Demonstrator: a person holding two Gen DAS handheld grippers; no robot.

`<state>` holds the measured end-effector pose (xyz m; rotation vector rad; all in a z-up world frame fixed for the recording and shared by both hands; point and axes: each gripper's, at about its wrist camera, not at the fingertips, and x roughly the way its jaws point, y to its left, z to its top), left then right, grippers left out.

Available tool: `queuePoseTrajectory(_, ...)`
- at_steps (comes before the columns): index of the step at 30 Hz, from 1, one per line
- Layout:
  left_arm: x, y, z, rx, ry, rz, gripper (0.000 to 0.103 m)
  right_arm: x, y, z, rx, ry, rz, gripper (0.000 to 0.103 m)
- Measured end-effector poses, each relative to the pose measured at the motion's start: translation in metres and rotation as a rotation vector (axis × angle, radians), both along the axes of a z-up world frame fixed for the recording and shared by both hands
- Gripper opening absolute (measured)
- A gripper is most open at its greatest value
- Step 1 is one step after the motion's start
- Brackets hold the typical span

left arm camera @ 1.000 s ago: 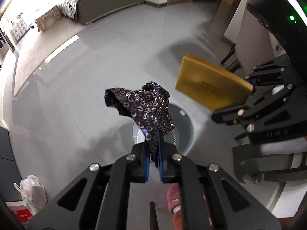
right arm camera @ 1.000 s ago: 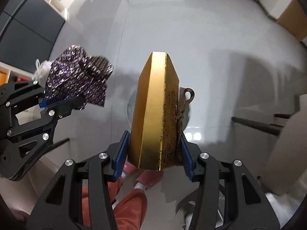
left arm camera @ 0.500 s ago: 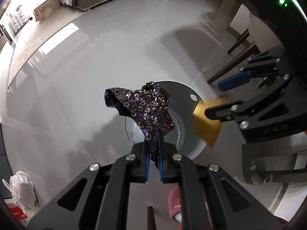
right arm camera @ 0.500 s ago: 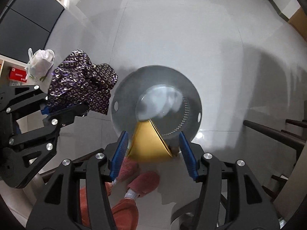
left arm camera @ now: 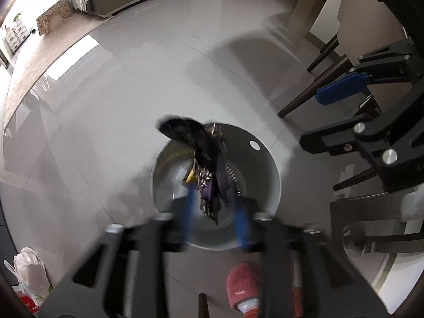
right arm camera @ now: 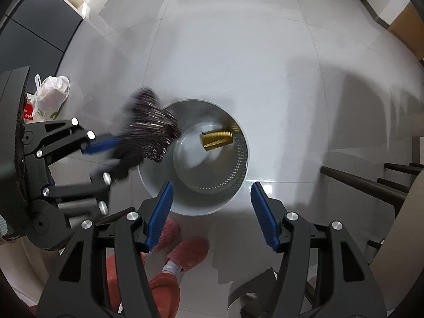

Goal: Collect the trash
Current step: 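Open the right tool dropping the gold box while the left tool drops the wrapper, then move both open tools back over the table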

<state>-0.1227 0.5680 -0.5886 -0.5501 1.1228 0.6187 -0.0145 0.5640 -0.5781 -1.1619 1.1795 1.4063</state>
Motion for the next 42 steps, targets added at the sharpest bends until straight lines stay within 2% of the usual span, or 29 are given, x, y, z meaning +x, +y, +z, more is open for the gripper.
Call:
queuePoseTrajectory(1, 0.000, -0.003, 0.003, 0.012, -0.007, 0.003, 0.071, 0.002, 0.001, 0.001, 0.002, 0.000, 0.000, 0.059)
queuePoseTrajectory(7, -0.001, -0.008, 0.021, 0.009, -0.002, -0.006, 0.072, 0.003, 0.000, 0.018, 0.023, -0.005, -0.001, 0.059)
queuePoseTrajectory(11, -0.004, -0.009, 0.047, 0.014, 0.012, -0.003, 0.072, 0.002, -0.001, 0.044, 0.041, -0.002, 0.005, 0.059)
queuePoseTrajectory(16, -0.013, -0.015, 0.107, 0.046, 0.015, -0.005, 0.072, -0.005, -0.007, 0.111, 0.090, 0.030, -0.022, 0.059)
queuePoseTrajectory(21, -0.016, -0.027, 0.184, 0.121, 0.069, -0.015, 0.072, -0.012, -0.028, 0.191, 0.139, 0.055, -0.095, 0.063)
queuePoseTrajectory(25, -0.017, -0.039, 0.244, 0.098, 0.038, -0.030, 0.072, -0.016, -0.056, 0.250, 0.182, 0.046, -0.164, 0.063)
queuePoseTrajectory(28, -0.011, -0.054, 0.285, 0.077, 0.006, -0.080, 0.072, -0.012, -0.091, 0.293, 0.221, 0.040, -0.256, 0.063)
queuePoseTrajectory(33, 0.013, -0.088, 0.334, 0.121, -0.001, -0.235, 0.072, 0.009, -0.163, 0.344, 0.281, 0.005, -0.448, 0.063)
queuePoseTrajectory(38, 0.048, -0.137, 0.370, 0.149, -0.055, -0.431, 0.072, 0.040, -0.260, 0.367, 0.303, -0.032, -0.732, 0.063)
queuePoseTrajectory(42, 0.071, -0.184, 0.387, 0.162, -0.094, -0.592, 0.072, 0.063, -0.339, 0.373, 0.307, -0.073, -0.965, 0.063)
